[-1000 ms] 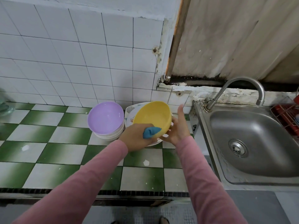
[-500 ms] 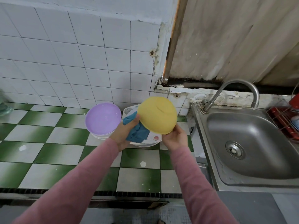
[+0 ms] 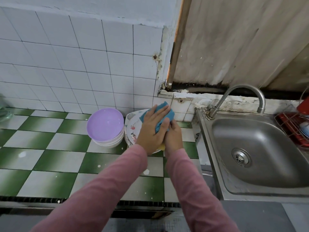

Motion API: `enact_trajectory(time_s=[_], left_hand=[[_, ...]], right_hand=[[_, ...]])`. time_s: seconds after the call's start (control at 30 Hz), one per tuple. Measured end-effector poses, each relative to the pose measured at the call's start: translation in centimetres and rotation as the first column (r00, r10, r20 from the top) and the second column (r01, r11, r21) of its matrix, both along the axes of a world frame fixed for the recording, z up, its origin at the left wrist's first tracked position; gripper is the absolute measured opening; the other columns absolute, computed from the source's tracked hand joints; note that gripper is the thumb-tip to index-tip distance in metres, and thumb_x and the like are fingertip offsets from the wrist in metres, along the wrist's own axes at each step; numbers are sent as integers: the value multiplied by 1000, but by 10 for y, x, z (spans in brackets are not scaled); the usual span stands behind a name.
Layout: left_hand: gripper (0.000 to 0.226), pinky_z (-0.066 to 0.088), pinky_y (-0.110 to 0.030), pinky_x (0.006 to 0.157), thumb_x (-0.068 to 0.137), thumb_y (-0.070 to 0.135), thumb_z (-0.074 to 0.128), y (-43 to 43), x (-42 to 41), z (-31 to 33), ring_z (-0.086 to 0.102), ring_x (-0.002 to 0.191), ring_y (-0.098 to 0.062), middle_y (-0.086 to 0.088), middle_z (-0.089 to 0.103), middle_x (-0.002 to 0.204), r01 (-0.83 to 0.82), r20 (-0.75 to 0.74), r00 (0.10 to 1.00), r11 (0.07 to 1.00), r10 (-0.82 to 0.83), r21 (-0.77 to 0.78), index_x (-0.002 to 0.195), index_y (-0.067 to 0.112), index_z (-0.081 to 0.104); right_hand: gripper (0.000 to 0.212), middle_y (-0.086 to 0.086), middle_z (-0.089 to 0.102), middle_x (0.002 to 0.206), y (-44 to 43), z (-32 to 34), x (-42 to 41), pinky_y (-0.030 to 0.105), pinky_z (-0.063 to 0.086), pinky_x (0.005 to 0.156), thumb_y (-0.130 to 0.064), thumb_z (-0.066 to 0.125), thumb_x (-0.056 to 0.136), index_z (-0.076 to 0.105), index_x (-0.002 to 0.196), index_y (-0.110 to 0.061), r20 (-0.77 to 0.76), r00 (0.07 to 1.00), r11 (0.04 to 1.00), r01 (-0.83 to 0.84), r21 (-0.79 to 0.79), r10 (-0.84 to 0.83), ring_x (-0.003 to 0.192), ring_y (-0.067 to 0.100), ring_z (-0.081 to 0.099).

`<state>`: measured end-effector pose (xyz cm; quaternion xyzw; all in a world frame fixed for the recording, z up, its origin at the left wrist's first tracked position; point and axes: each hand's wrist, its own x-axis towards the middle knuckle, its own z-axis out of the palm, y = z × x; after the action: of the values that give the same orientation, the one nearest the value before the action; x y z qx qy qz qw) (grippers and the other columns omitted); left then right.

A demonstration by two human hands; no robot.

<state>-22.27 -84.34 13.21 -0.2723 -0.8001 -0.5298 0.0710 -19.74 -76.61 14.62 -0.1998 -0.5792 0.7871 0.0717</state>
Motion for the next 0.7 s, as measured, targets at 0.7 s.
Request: enact_trajectory(time_s=[0.7], left_hand=[[50,35,-32,112,97,50,40,3,0,1,42,130,-12,5,49,139,-89,-70,993,996,91,23,138,23,47]], right_hand=[[30,1,66,97,26,17,21,29,51,76,-28,38,108,66,98,-22,-4,1000,976,4,218,-3,88,15,60]])
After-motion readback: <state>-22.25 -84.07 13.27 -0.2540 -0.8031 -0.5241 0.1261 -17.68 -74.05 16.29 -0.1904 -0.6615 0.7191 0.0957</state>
